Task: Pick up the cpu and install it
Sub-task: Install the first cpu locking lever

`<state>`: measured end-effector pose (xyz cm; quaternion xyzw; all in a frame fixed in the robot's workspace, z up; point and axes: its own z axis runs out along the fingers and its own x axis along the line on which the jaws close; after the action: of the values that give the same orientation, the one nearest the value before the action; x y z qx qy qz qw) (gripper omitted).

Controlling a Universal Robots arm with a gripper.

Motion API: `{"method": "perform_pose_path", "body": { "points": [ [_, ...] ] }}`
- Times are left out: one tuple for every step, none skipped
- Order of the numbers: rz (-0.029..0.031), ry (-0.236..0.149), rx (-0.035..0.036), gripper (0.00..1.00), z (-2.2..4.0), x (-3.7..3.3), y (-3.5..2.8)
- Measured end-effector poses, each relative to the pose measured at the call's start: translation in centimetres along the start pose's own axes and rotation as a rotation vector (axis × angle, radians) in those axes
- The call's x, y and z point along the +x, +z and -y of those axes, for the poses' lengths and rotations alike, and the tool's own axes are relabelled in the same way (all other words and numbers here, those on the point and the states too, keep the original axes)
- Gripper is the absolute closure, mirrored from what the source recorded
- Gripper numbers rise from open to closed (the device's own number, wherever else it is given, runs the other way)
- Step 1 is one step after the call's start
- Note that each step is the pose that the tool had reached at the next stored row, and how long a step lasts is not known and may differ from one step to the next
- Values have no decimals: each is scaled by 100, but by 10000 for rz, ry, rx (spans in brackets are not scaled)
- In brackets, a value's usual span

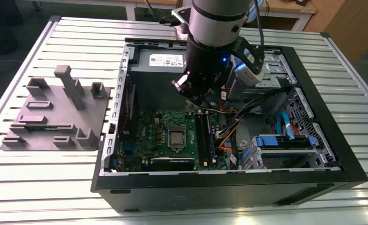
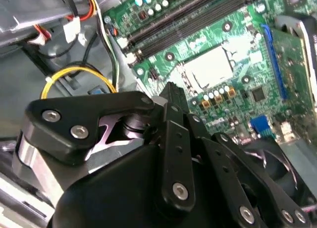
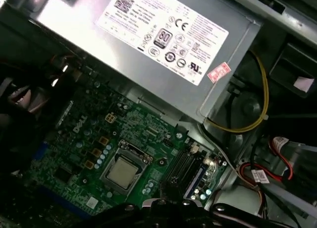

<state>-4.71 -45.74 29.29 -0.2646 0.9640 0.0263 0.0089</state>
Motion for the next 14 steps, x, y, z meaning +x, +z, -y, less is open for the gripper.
{"method": "perform_pose_path", "body": {
  "points": [
    [-1, -1, 0, 90, 10, -22, 18],
    [-2, -1, 1, 90, 20, -52, 37],
    [-32, -675, -20, 90, 33, -88, 139],
    [-39, -854, -26, 90, 34, -87, 156],
    [-47, -1039, -32, 90, 35, -86, 173],
    [-56, -1220, -37, 90, 36, -86, 190],
    [-65, -1408, -44, 90, 36, -86, 208],
    [-74, -1590, -49, 90, 37, -85, 222],
    [-82, -1768, -54, 90, 38, -85, 234],
    [-90, -1949, -60, 90, 38, -84, 247],
    [-98, -2121, -66, 90, 39, -84, 258],
    [-97, -2269, -79, 90, 39, -84, 268],
    [-76, -2368, -121, 90, 40, -83, 272],
    [-9, -2440, -213, 90, 40, -84, 276]
  ]
}}
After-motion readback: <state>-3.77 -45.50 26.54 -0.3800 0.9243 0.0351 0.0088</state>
